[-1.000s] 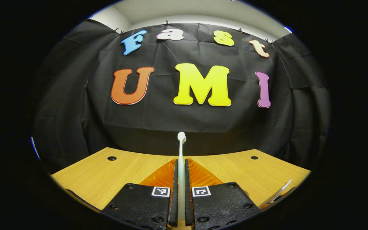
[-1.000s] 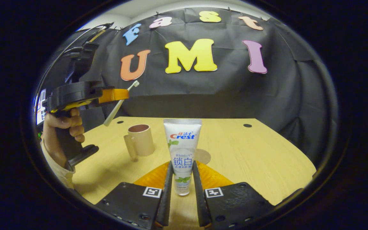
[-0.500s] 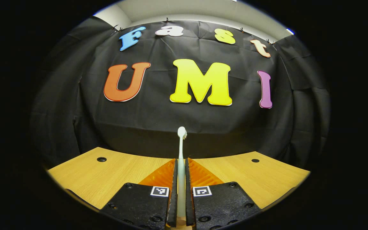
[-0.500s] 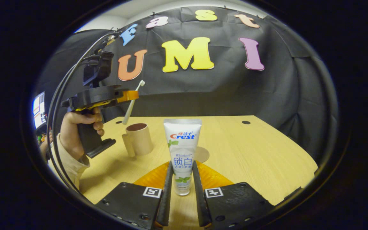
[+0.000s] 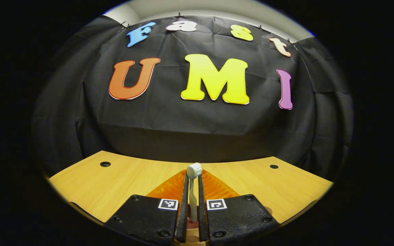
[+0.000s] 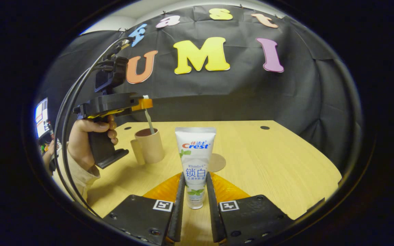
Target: Put the toothbrush and toothpaste on the desktop into the cup, then pick up the cup and place it on the coaster on the desktop.
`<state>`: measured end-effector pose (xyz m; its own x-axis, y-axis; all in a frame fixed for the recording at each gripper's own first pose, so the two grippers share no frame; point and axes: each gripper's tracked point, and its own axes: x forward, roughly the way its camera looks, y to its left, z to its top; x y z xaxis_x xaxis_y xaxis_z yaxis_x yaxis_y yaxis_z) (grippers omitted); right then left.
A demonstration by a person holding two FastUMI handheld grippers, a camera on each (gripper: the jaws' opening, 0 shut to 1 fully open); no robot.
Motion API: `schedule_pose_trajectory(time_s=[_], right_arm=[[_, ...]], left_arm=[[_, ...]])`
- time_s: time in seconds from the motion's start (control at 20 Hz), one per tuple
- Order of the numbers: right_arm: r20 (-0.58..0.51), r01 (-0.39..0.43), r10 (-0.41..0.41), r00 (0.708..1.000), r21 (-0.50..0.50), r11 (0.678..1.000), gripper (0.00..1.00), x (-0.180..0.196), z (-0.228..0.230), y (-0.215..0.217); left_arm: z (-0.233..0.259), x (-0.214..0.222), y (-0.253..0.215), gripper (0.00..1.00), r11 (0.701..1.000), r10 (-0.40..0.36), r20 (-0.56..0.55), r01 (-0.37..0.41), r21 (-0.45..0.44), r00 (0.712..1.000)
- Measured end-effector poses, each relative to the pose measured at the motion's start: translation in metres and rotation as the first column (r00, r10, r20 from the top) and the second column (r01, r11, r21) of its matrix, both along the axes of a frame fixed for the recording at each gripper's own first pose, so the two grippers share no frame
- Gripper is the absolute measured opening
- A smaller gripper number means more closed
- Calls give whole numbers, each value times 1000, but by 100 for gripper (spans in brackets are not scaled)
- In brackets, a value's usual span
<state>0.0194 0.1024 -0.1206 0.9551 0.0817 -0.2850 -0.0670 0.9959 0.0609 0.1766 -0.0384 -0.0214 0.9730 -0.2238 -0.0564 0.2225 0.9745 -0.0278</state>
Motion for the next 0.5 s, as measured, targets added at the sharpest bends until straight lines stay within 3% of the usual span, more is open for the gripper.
schedule_pose_trajectory(time_s=[0.05, 0.1, 0.15, 0.25, 0.35, 0.4, 0.5], right_arm=[[1, 1, -1, 1000, -3, 1000, 35, 1, 1, 1], [3, 3, -3, 1000, -8, 1000, 35, 1, 1, 1], [4, 5, -5, 1000, -13, 1000, 35, 1, 1, 1], [5, 10, -10, 1000, -20, 1000, 35, 4, 2, 2], [4, 14, -14, 1000, -25, 1000, 37, 6, 2, 4], [4, 15, -15, 1000, -25, 1000, 35, 7, 2, 6], [7, 16, -16, 1000, -21, 1000, 35, 11, 4, 8]], left_arm=[[-2, 0, -2, 18, 1000, -12, -8, 12, 0, 1000], [-4, -2, -1, 31, 1000, -16, -16, 16, 0, 1000], [-6, -3, -2, 34, 1000, -21, -25, 21, -4, 999], [-12, -2, 2, 72, 1000, -5, -46, 6, 6, 999], [-16, -4, 7, 80, 1000, 7, -55, -6, 10, 998], [-16, -4, 9, 76, 1000, 5, -60, -4, 10, 998], [-13, -9, 19, 99, 1000, 26, -48, -26, 14, 999]])
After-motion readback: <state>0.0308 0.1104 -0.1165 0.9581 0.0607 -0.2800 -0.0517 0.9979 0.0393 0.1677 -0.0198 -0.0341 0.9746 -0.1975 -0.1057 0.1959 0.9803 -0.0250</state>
